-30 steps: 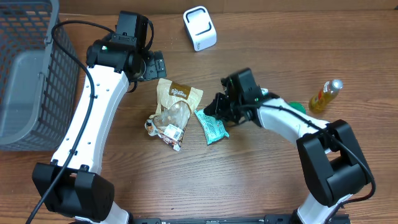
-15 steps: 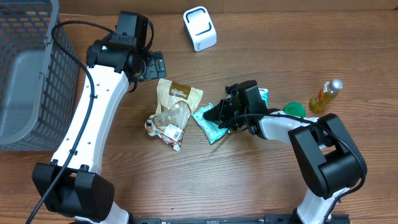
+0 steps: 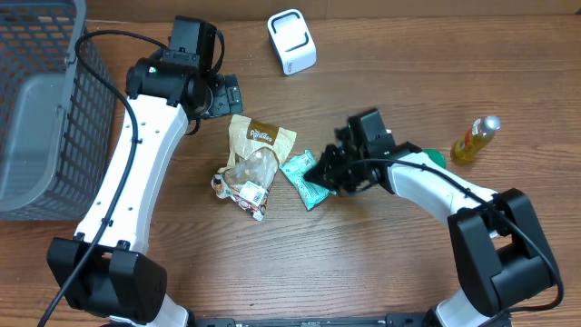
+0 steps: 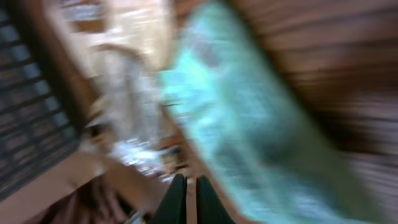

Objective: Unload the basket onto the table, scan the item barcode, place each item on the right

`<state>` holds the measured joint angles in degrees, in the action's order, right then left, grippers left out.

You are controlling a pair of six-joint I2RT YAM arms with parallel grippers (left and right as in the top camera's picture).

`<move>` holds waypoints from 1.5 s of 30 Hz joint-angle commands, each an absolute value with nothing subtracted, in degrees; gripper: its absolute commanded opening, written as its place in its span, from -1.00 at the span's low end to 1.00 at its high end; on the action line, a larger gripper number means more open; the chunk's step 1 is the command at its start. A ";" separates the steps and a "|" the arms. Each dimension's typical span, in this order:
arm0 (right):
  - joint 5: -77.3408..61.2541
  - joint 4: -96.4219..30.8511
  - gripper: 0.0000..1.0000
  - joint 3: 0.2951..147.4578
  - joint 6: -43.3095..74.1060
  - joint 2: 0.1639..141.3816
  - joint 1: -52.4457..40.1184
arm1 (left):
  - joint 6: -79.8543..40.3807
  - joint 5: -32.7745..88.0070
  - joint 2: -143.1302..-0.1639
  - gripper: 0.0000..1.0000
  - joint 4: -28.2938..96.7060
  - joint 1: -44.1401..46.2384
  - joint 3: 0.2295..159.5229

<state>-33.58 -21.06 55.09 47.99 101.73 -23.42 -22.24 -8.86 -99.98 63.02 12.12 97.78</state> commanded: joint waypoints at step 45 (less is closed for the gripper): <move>-29.87 -28.53 -0.93 64.71 46.65 100.49 -24.95 | -21.39 -9.39 -99.31 1.00 63.02 12.40 98.74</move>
